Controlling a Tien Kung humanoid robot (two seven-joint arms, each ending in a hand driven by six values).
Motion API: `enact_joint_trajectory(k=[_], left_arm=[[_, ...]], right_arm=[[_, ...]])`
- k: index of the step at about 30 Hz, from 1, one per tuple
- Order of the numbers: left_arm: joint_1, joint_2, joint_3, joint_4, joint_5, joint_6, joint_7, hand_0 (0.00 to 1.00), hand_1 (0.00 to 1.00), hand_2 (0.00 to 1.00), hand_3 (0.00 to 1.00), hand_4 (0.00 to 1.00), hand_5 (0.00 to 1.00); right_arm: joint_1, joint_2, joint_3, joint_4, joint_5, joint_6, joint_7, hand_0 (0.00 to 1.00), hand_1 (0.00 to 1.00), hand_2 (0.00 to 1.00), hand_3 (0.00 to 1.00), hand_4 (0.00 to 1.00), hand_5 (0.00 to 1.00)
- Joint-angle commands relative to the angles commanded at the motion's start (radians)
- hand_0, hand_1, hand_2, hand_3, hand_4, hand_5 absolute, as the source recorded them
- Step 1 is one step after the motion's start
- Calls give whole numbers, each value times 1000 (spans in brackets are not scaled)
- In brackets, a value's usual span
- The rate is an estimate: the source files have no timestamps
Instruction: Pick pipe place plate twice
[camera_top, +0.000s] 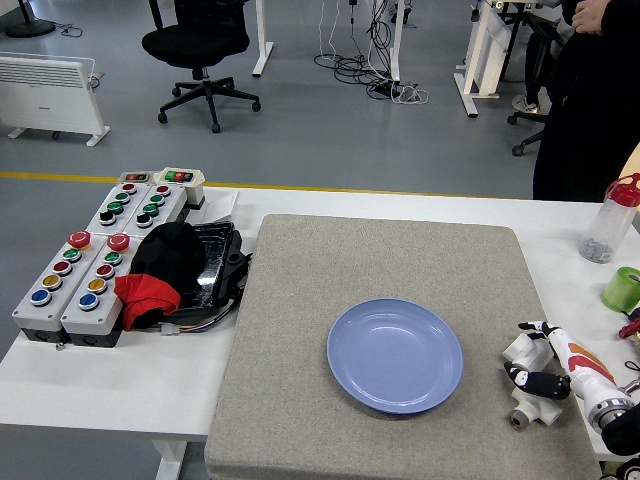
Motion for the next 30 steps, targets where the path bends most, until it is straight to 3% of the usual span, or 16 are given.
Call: enact_joint_trajectory(k=[1, 7, 8, 19, 30], left_arm=[[0, 0, 0, 0, 0, 0, 0, 712, 753, 718, 659, 404, 998], [2, 0, -1, 0, 2, 0, 0, 712, 753, 718, 659, 404, 998], [2, 0, 0, 0, 1, 0, 0, 712, 753, 718, 659, 404, 998], [-3, 0, 6, 0, -10, 0, -2, 712, 753, 718, 658, 403, 998], [-8, 1, 8, 0, -15, 0, -3, 712, 753, 718, 658, 403, 998]], right_arm=[[0, 0, -1, -1, 0, -3, 0, 468, 553, 610, 729, 598, 257], [2, 2, -5, -7, 9, -36, 7, 468, 553, 610, 729, 598, 257], [3, 3, -6, -7, 12, -44, 10, 398, 500, 576, 699, 562, 238], [8, 2, -5, 7, 45, -107, 48, 368, 467, 552, 677, 538, 239], [20, -3, -53, 72, 113, -183, 108, 360, 459, 541, 641, 507, 233]])
